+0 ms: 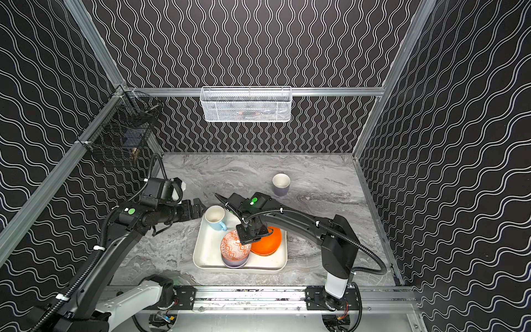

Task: Place the mixed dishes into the plastic bin
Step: 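Carry the orange-patterned bowl over the tray and lower it into the lavender bowl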

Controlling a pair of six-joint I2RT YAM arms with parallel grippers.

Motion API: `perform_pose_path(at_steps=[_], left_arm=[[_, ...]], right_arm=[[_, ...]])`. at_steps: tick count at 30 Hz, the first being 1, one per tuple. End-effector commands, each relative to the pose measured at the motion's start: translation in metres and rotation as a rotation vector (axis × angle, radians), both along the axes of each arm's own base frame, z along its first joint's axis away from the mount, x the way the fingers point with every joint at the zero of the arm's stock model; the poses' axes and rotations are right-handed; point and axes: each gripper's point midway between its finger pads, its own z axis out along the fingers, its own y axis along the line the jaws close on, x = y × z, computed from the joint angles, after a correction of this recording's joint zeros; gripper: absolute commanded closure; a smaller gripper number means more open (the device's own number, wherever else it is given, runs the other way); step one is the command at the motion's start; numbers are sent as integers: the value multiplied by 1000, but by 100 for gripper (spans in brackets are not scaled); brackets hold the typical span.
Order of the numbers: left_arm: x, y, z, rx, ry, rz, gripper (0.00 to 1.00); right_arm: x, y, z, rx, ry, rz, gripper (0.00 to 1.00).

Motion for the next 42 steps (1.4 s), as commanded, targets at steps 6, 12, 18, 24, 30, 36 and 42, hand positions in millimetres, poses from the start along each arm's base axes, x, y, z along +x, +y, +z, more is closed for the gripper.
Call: perform_pose_path(at_steps=[6, 12, 18, 24, 30, 36, 42], left_arm=[[-9, 6, 5, 3, 0, 39, 1], [-12, 8, 7, 11, 0, 46, 2], [-10, 9, 4, 15, 4, 47, 2], [-8, 7, 4, 13, 3, 43, 2], [-7, 9, 5, 24, -1, 44, 2], [-6, 10, 5, 30, -2, 45, 2], [-7, 10, 6, 34, -5, 43, 2]], right_arm=[[4, 10, -17, 18, -11, 16, 97], [4, 8, -31, -12, -6, 42, 97], [0, -6, -40, -60, 1, 45, 96], [-4, -16, -46, -86, 4, 33, 96], [-2, -27, -42, -121, -23, 19, 96], [3, -28, -37, -145, -41, 24, 96], [1, -25, -36, -127, -37, 55, 95]])
